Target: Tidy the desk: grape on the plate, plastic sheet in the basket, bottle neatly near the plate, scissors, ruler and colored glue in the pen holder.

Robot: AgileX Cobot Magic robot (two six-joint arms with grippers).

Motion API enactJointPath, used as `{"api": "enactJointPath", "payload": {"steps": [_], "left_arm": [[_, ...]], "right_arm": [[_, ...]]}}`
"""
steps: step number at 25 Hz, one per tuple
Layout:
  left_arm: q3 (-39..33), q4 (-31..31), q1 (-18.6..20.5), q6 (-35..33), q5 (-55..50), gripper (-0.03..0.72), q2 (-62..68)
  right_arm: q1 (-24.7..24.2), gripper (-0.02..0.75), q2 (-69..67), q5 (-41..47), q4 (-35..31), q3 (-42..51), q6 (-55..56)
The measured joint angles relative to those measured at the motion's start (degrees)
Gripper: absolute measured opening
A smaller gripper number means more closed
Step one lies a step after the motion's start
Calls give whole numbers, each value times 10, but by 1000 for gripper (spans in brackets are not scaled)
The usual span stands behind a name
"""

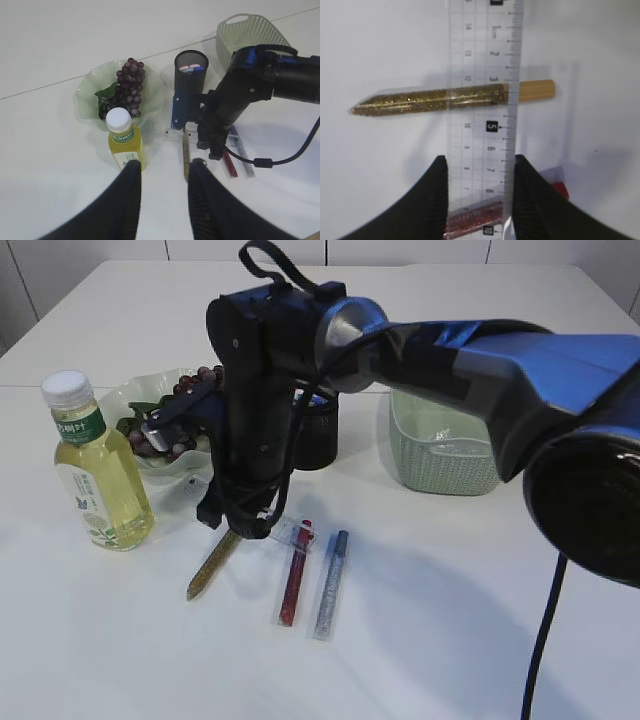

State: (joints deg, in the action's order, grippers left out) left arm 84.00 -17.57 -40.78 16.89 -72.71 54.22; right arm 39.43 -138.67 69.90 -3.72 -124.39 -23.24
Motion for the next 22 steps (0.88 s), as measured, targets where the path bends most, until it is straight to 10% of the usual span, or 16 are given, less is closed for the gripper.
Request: {"api": "enactJointPath", "payload": {"steps": [9, 22], "left_arm": [[0, 2, 0, 0, 0, 239, 0], [0, 3, 0, 0, 0, 239, 0]], "right_arm": [[0, 294, 67, 2, 6, 13, 42], [0, 294, 256, -43, -27, 281, 15]]}}
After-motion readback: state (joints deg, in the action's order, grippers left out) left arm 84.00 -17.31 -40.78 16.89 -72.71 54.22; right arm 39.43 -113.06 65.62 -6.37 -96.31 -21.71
